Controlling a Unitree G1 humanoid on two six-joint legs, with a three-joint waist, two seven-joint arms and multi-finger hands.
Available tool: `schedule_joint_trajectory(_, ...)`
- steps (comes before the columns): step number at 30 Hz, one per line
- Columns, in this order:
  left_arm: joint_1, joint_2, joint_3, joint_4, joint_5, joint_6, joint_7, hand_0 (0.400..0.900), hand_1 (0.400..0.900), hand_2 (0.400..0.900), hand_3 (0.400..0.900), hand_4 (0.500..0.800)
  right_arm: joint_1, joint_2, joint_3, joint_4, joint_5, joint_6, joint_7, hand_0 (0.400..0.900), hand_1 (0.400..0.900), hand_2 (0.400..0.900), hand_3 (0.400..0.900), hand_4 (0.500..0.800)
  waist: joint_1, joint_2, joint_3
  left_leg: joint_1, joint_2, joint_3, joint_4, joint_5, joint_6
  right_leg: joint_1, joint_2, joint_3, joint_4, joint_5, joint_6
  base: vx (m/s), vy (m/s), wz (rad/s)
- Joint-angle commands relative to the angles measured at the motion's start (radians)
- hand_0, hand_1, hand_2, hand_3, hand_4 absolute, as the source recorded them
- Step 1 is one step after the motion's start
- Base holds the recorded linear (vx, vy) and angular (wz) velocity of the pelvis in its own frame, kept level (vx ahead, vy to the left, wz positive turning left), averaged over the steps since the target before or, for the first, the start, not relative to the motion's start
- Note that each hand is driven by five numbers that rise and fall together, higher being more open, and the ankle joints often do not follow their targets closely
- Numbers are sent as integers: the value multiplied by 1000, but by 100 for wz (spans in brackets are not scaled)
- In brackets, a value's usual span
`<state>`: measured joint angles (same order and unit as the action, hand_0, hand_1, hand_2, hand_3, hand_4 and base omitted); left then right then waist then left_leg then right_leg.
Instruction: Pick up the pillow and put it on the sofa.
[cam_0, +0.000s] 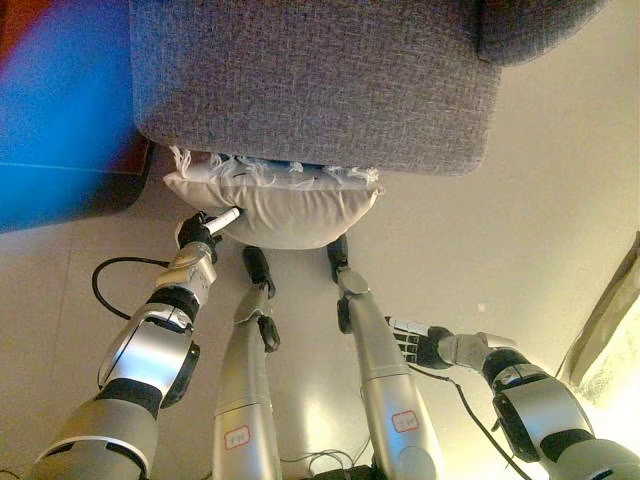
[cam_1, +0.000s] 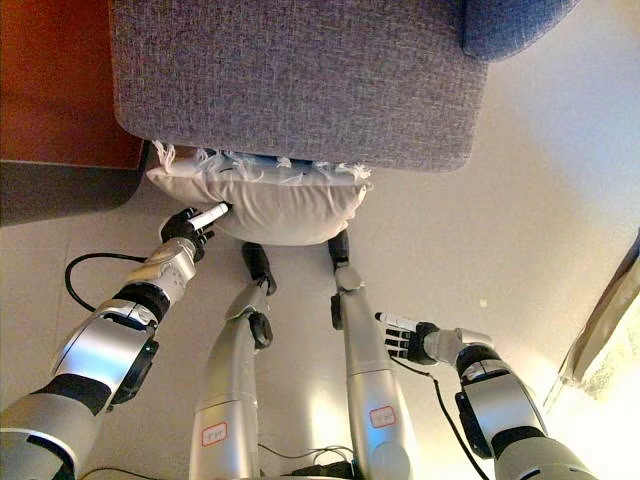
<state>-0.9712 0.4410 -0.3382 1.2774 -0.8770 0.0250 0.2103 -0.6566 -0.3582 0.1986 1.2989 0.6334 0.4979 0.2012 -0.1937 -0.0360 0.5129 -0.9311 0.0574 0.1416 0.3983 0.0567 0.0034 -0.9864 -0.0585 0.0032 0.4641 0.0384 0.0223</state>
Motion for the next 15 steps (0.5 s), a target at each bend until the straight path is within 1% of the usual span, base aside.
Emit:
schedule_joint_trajectory(1, -87, 26, 31, 17, -21, -44, -6, 400, 400, 400, 400, 500, 37, -23, 27, 60, -31, 75, 9, 900, 900, 900, 900, 800, -21, 26, -7, -71, -23, -18, 163, -162, -60, -19, 63, 6, 0, -73, 10, 30, 23, -3)
schedule_joint_trajectory(6, -93, 26, 21, -13, -49, -45, -13, 400, 400, 400, 400, 500, 29, -32, 27, 66, -39, 77, 1, 900, 900, 900, 900, 800, -25, 33, -1, -59, -25, -15, 156, -165, -62, -8, 62, 10, -9, -74, 11, 10, 25, -4)
schedule_joint_trajectory(10, -86, 26, 25, -26, -54, -49, -17, 400, 400, 400, 400, 500, 38, -31, 29, 66, -51, 59, -1, 900, 900, 900, 900, 800, -26, 34, 3, -43, -27, -13, 145, -162, -63, 7, 64, 11, -17, -75, 9, -8, 31, -4)
schedule_joint_trajectory(15, -76, 28, 29, -35, -60, -42, -7, 400, 400, 400, 400, 500, 50, -30, 36, 59, -59, 39, 1, 900, 900, 900, 900, 800, -25, 30, 7, -18, -26, -7, 139, -158, -65, 35, 62, 11, -30, -73, 8, -6, 12, -1)
